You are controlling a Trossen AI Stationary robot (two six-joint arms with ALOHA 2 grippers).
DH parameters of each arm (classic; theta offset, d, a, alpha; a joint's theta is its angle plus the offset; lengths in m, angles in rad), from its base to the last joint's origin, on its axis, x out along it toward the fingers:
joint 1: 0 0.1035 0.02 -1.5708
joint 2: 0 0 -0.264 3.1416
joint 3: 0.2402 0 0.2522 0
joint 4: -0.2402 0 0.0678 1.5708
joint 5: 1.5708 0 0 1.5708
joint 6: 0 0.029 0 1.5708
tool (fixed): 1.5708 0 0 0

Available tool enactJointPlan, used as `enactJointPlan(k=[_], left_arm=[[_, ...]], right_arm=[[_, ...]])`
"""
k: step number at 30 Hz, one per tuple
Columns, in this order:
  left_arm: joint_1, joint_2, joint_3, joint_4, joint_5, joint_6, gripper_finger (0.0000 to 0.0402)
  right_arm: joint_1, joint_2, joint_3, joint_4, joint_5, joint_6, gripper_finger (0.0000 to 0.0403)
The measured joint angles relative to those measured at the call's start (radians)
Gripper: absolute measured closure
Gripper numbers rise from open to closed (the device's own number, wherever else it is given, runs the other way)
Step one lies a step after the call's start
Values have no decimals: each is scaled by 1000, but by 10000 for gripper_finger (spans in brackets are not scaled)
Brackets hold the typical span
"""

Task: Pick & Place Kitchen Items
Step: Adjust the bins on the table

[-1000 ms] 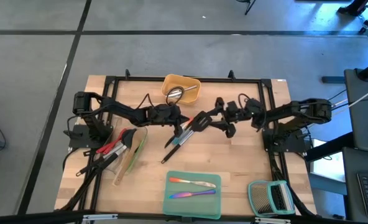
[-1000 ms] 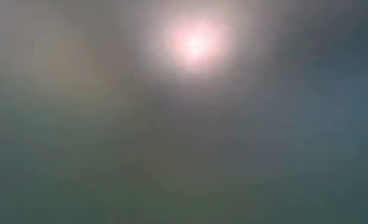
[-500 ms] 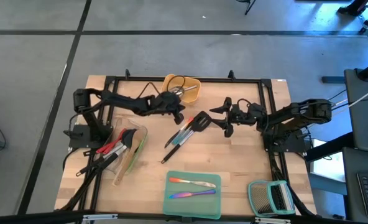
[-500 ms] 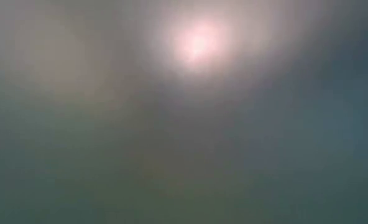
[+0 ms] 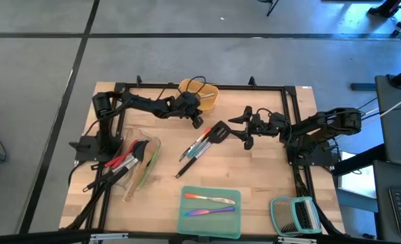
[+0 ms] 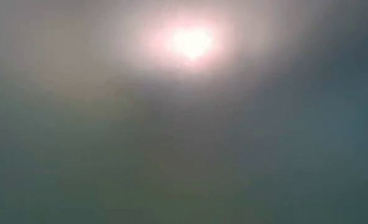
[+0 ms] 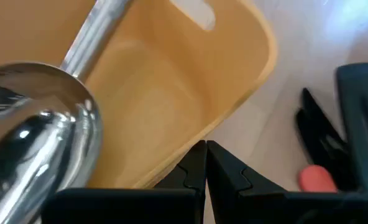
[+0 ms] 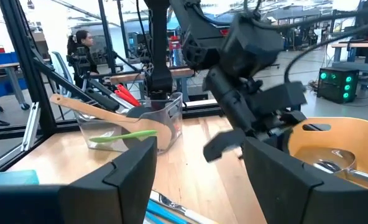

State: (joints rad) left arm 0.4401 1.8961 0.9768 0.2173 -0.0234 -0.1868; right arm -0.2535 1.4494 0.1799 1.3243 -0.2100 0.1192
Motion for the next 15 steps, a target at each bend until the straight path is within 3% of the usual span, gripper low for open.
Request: enactJointPlan(k=[11,15], left_arm=[[0,36,87,-13,-35,16,398],[-15,31,90,-27,23,-10,398]], right_arm=[[25,0,0,-43,0,-4,163],[29,0,0,-83,-1,-6,163]])
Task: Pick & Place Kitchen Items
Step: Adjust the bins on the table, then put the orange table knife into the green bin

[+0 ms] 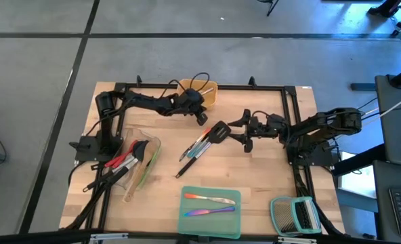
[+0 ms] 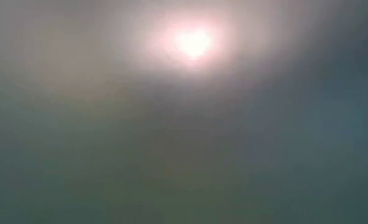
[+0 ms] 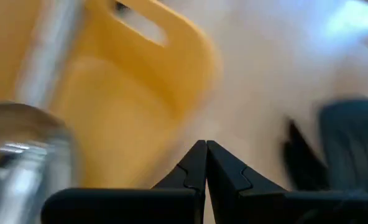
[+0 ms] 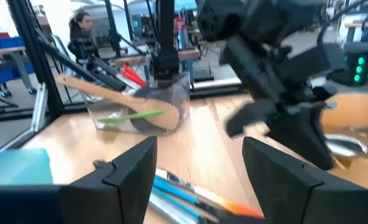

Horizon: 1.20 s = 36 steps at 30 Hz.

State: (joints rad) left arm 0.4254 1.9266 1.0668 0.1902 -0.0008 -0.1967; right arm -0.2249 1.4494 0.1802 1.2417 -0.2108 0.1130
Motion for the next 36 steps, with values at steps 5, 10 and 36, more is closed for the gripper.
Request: enactJointPlan(k=[5,10,36], left_arm=[[-76,0,0,-58,115,0,398],[-146,0,0,-68,113,-18,398],[-224,40,-1,-108,-32,-77,398]], right_arm=[[0,0,0,-83,0,-9,163],[3,0,0,-94,0,6,163],[12,0,32,-48,0,-9,163]])
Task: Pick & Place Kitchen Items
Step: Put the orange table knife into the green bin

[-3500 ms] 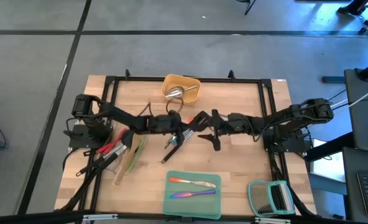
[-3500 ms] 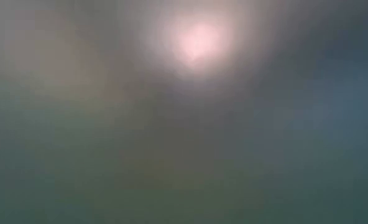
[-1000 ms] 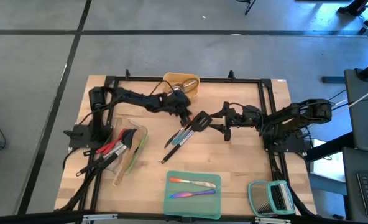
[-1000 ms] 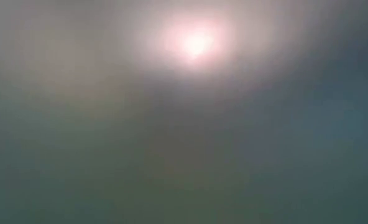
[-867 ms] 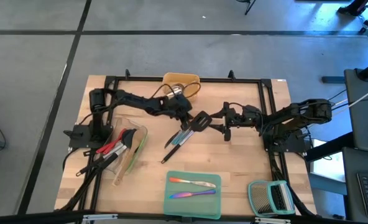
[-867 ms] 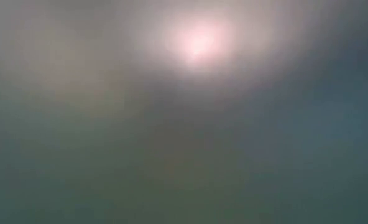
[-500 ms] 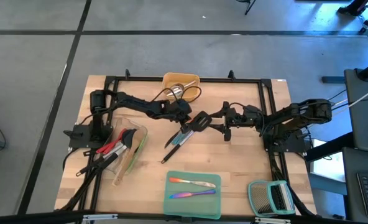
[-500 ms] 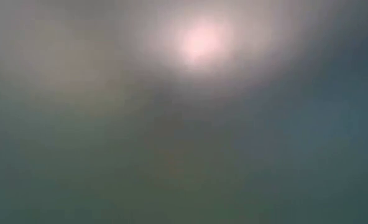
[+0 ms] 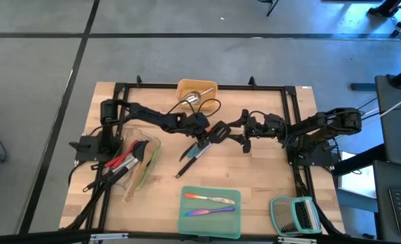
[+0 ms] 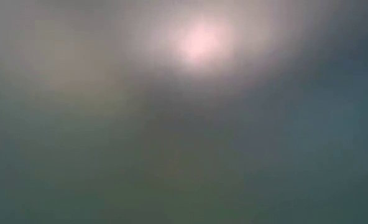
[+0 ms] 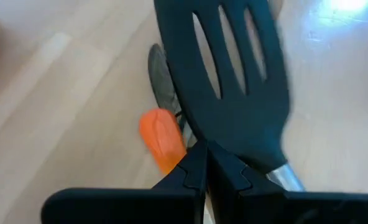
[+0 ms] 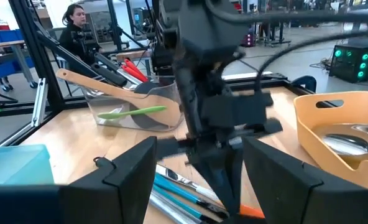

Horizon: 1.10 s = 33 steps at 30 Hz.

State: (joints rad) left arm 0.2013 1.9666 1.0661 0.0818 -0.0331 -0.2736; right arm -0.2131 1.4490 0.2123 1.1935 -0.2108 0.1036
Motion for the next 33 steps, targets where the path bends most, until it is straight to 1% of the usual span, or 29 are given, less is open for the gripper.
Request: enactJointPlan(k=[6,10,12,14,16,20,24,33], left_arm=[[4,73,6,54,9,-31,398],[-7,82,6,56,28,-39,398],[-19,82,6,56,48,-39,398],[-32,83,12,46,92,-46,398],[-49,84,19,45,126,-57,398],[-98,86,31,42,136,-68,398],[-146,87,39,38,166,-71,398],[-219,92,68,50,187,-45,398]], right_arm=[[0,0,0,4,0,0,163],[0,0,0,3,0,0,163],[0,0,0,2,0,0,163],[0,0,0,-8,0,0,163],[0,0,0,-11,0,0,163],[0,0,0,-15,-1,11,163],[4,0,0,-21,-2,11,163],[12,0,0,-26,-2,10,163]])
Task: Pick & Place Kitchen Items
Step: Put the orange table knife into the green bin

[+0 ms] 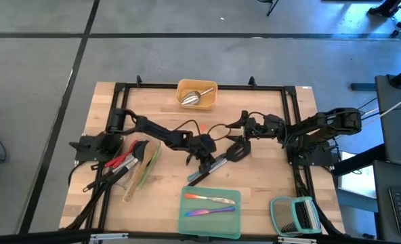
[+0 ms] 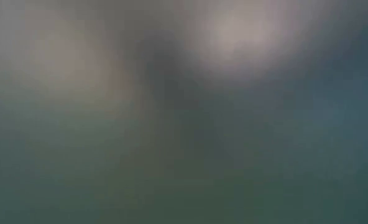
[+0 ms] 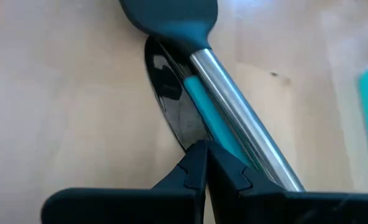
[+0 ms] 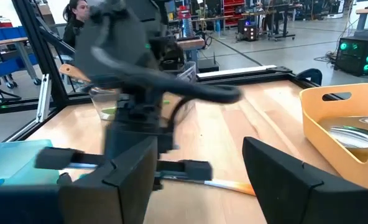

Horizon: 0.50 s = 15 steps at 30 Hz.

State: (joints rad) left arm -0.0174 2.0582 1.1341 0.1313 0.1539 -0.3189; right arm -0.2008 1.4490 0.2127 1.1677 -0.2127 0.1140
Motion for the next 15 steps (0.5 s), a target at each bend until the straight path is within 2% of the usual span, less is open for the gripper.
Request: enactJointPlan(k=[5,7,9,13,14,15], left_arm=[[-11,11,17,8,-2,10,398],[-16,11,18,6,-53,28,398],[-25,-4,18,-23,-174,60,398],[-37,-47,17,-46,-502,70,398],[-35,-60,17,-44,-560,61,398],[-27,-72,18,-42,-575,56,398]], right_arm=[[0,0,0,-21,2,-18,163],[0,0,0,-23,2,-18,163],[0,0,0,-23,2,-17,163],[0,0,0,-45,2,-10,163],[0,0,0,-52,2,-10,163],[0,0,0,-58,2,-10,163]])
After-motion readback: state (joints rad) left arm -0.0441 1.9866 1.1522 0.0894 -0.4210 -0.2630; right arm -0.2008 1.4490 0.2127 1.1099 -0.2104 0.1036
